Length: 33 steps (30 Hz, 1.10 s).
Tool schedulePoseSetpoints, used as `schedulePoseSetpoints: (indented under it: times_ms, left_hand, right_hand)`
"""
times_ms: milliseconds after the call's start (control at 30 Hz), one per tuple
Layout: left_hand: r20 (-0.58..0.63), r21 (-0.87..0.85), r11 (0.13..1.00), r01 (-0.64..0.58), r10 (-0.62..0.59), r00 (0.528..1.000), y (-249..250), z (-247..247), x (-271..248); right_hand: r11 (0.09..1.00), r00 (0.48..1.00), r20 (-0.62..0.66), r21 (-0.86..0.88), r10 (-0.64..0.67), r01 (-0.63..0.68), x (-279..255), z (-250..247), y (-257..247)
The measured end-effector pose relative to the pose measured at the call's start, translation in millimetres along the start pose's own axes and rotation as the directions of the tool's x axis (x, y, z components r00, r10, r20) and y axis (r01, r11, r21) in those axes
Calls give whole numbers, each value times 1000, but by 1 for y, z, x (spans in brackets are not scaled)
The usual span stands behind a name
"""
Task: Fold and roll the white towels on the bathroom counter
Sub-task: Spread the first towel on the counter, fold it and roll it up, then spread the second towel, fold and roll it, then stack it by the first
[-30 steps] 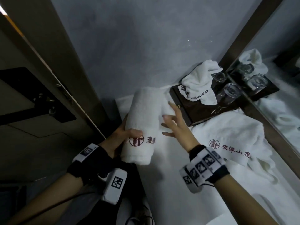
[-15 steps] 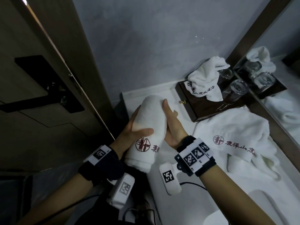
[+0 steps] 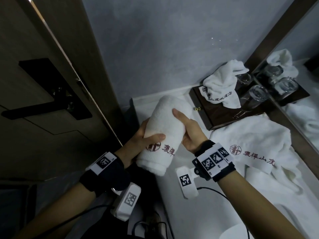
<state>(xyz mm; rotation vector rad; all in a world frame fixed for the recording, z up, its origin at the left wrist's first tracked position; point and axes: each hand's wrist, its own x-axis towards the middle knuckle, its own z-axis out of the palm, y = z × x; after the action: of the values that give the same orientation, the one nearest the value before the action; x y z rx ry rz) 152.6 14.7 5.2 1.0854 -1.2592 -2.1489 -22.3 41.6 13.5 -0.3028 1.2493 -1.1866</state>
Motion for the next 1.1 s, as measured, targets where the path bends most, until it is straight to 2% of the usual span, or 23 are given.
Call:
schedulePoseSetpoints:
  times_ms: [67,200,333,400,500,633,733,833,967,1033,1100]
  left_hand:
    - [-20,-14,998,53,-54,998,-7,-6,5]
    - [-92,-104,982,159,-169,981,-21,-10,17]
    - [-168,-242,957,158,-202,965,-25,-3,38]
    - [-230,-195,965,175,-218,948,-23,-1,53]
    - [-390,23,972,234,-206,897,-19,-3,82]
    - [-446,185,969,166,-68,892,-8,-9,117]
    - [-484,255,957,135,5,875,-1,-13,137]
    - [-482,294,947,131,28,876,-3,-13,149]
    - [-475,444,889,109,131,870,-11,-13,154]
    - [-451,478,871,112,134,883,-13,-15,153]
    - [-415,484,866,125,101,904,-14,-19,149]
  right_hand:
    - [998,991,-134,63,-7,16,7,-3,1]
    - [989,927,-371,149,49,8,26,-11,3]
    - [977,869,-491,209,65,45,47,-14,1]
    - [974,842,-535,218,70,57,62,-15,-4]
    - [976,816,-572,214,83,51,88,-16,-14]
    - [987,796,-597,161,102,-6,120,-19,-31]
    - [986,829,-553,-73,85,-149,133,-19,-41]
    - [934,848,-529,-298,9,-196,140,-25,-44]
    - [876,838,-541,-434,-68,-209,140,-37,-41]
    - [840,839,-534,-500,-106,-211,138,-42,-40]
    - [851,857,-501,-498,-124,-168,135,-47,-37]
